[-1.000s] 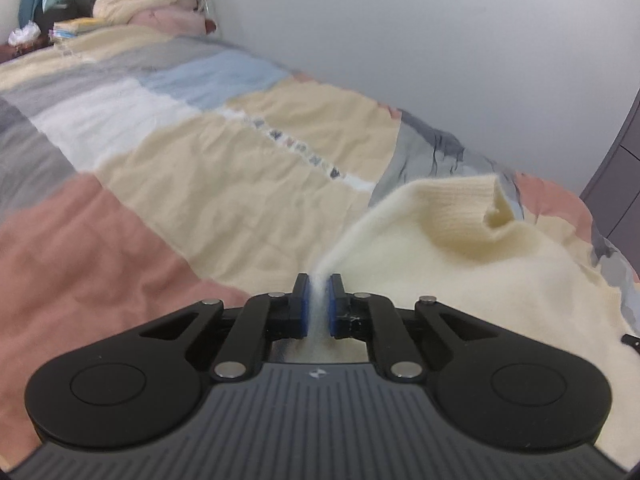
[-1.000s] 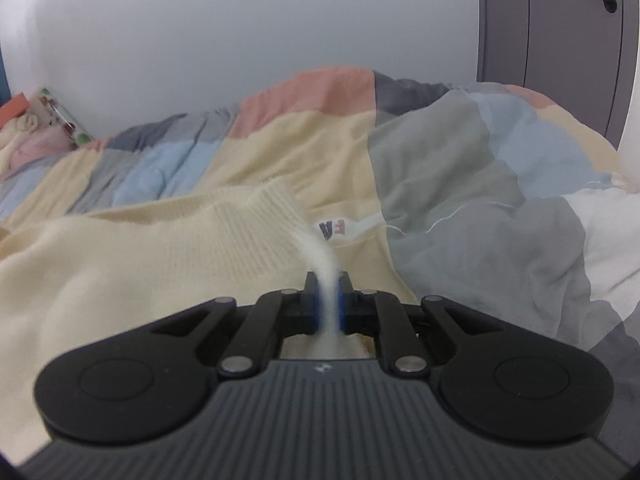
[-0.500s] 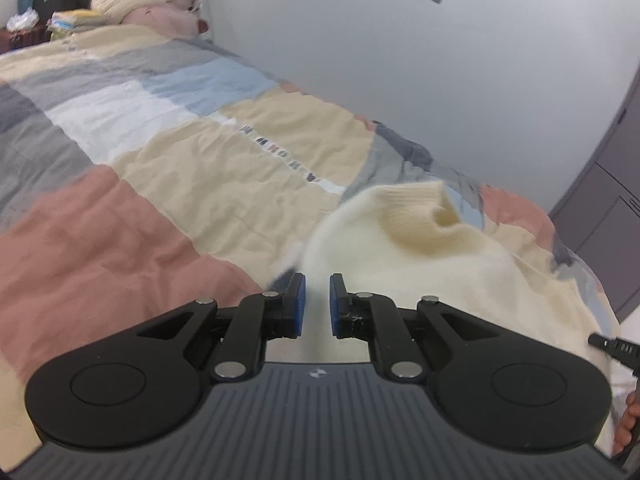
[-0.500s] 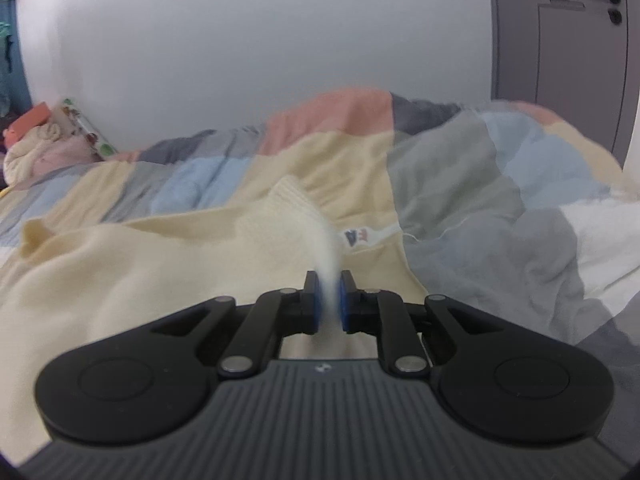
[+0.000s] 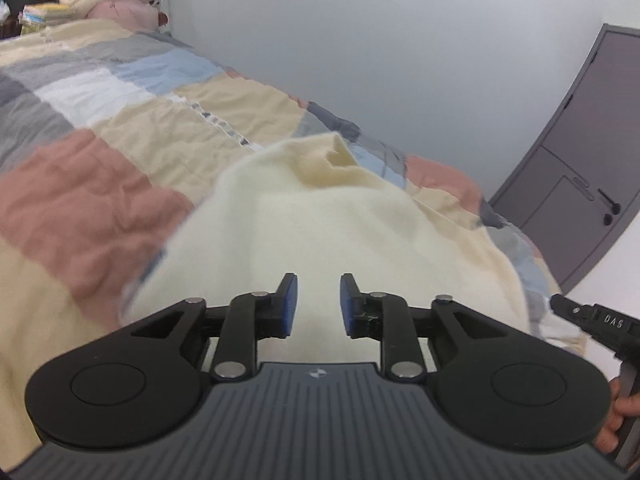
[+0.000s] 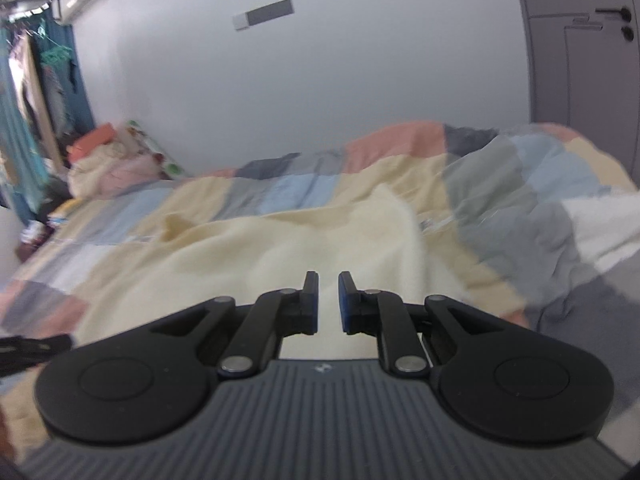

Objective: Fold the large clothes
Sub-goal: 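Lift the hem with both grippers and fold it toward the collar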

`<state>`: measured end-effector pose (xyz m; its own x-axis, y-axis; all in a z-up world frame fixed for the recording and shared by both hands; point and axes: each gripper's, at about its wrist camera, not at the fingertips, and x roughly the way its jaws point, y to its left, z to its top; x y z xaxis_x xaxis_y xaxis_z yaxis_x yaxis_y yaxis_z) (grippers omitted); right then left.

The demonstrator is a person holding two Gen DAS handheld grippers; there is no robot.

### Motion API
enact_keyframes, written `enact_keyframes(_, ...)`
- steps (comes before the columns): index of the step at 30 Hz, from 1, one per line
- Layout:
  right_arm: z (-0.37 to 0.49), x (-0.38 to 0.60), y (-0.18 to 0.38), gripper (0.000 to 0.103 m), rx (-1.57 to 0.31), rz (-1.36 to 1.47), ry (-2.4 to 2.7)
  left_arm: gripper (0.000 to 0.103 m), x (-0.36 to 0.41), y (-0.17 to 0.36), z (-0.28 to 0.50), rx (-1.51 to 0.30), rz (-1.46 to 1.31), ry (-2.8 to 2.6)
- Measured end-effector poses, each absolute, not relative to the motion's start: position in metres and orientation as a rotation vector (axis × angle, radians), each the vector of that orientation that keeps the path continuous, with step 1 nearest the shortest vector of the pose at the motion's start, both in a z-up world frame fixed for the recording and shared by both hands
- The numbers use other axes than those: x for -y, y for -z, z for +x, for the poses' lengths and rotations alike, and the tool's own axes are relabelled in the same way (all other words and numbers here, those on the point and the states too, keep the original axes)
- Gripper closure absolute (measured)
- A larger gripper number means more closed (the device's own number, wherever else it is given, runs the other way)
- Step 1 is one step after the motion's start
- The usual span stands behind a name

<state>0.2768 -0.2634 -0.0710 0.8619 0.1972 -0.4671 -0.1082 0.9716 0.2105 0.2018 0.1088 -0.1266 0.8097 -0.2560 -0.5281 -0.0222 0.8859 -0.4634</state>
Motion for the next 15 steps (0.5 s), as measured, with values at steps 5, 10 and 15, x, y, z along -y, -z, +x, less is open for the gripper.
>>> enact_keyframes(5,0.247,0.252,0.074,0.088,-0.555,0.262,-0.259,0.069,-0.102,0.137,0.175,-0.668,-0.568,0.192)
enact_keyframes(10,0.231,0.242,0.088,0.087,-0.630,0.324,-0.298,0.058,-0.093,0.149,0.170,-0.722,-0.622,0.210)
enact_keyframes(15,0.228,0.236,0.105,0.045,-0.707,0.417,-0.314,0.053,-0.100,0.159,0.179,-0.757,-0.663,0.197)
